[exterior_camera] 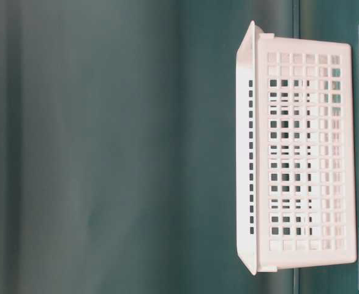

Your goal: Put the tape in the middle into the white basket.

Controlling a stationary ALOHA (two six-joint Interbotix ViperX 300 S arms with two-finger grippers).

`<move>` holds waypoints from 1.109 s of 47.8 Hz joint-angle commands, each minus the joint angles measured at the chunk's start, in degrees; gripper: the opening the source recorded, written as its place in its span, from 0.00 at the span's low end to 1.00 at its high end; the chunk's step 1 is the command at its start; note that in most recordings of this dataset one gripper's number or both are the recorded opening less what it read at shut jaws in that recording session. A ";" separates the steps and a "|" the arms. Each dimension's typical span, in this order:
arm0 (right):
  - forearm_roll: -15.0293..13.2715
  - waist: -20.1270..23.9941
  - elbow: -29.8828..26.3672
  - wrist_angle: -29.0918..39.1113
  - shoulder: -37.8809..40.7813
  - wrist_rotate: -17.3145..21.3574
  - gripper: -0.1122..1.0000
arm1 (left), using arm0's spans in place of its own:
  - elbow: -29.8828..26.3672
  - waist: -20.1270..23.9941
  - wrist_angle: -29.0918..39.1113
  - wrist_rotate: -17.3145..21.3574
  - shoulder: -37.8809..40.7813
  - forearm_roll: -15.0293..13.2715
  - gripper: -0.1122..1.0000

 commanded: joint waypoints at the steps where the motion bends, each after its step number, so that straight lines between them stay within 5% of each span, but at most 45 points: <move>1: 0.00 0.09 -0.26 0.35 0.26 0.00 0.97 | -0.70 0.18 -0.53 0.00 0.44 0.00 0.00; 53: 0.00 0.09 2.72 5.62 0.44 0.53 0.97 | -0.70 0.18 -0.53 0.00 0.44 0.00 0.00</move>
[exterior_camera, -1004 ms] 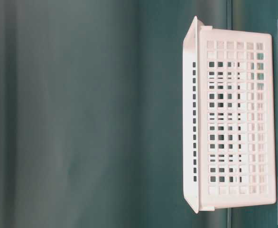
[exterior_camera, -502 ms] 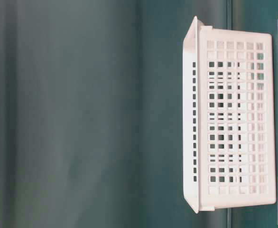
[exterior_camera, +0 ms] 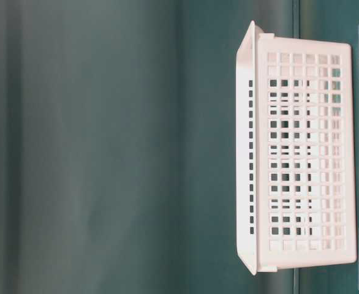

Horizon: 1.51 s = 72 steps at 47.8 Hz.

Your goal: Put the tape in the middle into the white basket.

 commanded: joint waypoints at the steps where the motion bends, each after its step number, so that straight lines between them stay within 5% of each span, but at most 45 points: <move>1: 0.00 0.09 -0.70 -0.18 0.70 0.09 0.97 | -0.70 0.18 -0.53 -0.09 0.44 -0.09 0.00; 72: -0.09 0.18 1.85 -0.18 -5.89 0.00 0.97 | -0.70 0.18 -0.53 -0.09 0.44 -0.09 0.00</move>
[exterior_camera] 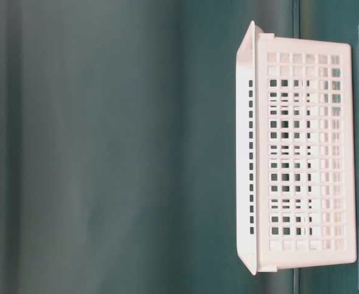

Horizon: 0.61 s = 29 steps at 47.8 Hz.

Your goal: Put the tape in the middle into the white basket.

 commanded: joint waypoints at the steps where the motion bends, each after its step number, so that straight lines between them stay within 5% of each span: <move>1: 0.00 0.09 -0.62 -0.62 0.97 0.18 0.97 | -0.70 0.18 -0.44 -0.09 0.44 0.00 0.00; 29: 0.00 0.18 1.58 -4.22 0.97 0.18 0.97 | -1.58 0.18 2.99 0.26 0.44 0.00 0.00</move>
